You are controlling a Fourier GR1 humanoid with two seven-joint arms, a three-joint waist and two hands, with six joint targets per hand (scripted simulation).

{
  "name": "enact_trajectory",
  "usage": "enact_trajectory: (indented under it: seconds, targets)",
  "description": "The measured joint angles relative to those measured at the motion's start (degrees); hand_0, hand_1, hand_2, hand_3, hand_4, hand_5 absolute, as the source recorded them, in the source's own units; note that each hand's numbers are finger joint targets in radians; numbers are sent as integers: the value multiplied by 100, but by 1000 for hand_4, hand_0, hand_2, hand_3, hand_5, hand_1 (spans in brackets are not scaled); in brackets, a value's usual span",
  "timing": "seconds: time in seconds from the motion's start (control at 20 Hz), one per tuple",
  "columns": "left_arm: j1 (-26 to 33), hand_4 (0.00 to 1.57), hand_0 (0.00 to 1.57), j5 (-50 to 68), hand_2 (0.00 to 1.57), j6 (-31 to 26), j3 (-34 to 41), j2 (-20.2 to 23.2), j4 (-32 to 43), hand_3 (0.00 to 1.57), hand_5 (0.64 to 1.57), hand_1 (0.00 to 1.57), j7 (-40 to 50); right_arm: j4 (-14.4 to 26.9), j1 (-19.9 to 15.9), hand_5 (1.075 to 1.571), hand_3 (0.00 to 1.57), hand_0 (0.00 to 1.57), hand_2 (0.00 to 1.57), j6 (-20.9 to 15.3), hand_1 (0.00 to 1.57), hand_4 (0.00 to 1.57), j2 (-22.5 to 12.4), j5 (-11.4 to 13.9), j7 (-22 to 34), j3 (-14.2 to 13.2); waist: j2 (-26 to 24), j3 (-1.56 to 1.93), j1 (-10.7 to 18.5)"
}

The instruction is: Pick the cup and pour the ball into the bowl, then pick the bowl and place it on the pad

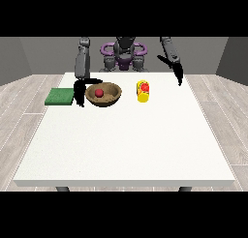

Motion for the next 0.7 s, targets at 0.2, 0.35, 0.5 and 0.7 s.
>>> enact_trajectory:
  seconds: [0.2, 0.35, 0.5, 0.7]
  targets:
    - [-1, 0, 0, 38, 0, -57, -51, 52, -311, 0, 694, 0, -30, 172, -131, 1569, 0, 0, 0, -8, 0, 0, -52, -89, -188, -111, 256, -25, 123]
    - [54, 0, 0, 116, 0, -228, -28, 197, -442, 0, 683, 0, -87, 202, -165, 1551, 0, 0, 0, -120, 0, 467, -40, -126, -353, -165, 327, -57, 215]
    - [-34, 0, 0, 75, 0, -242, -142, 134, -586, 0, 701, 0, 43, 264, -51, 1532, 1571, 1571, 1571, -549, 1571, 1013, -134, 93, -314, -44, 290, -162, 359]
    - [-339, 0, 0, 27, 0, -327, -316, 81, -770, 0, 712, 0, 82, 98, 304, 1562, 1571, 1571, 1571, -1293, 1571, 1253, -608, 923, -611, 506, 513, -342, 708]
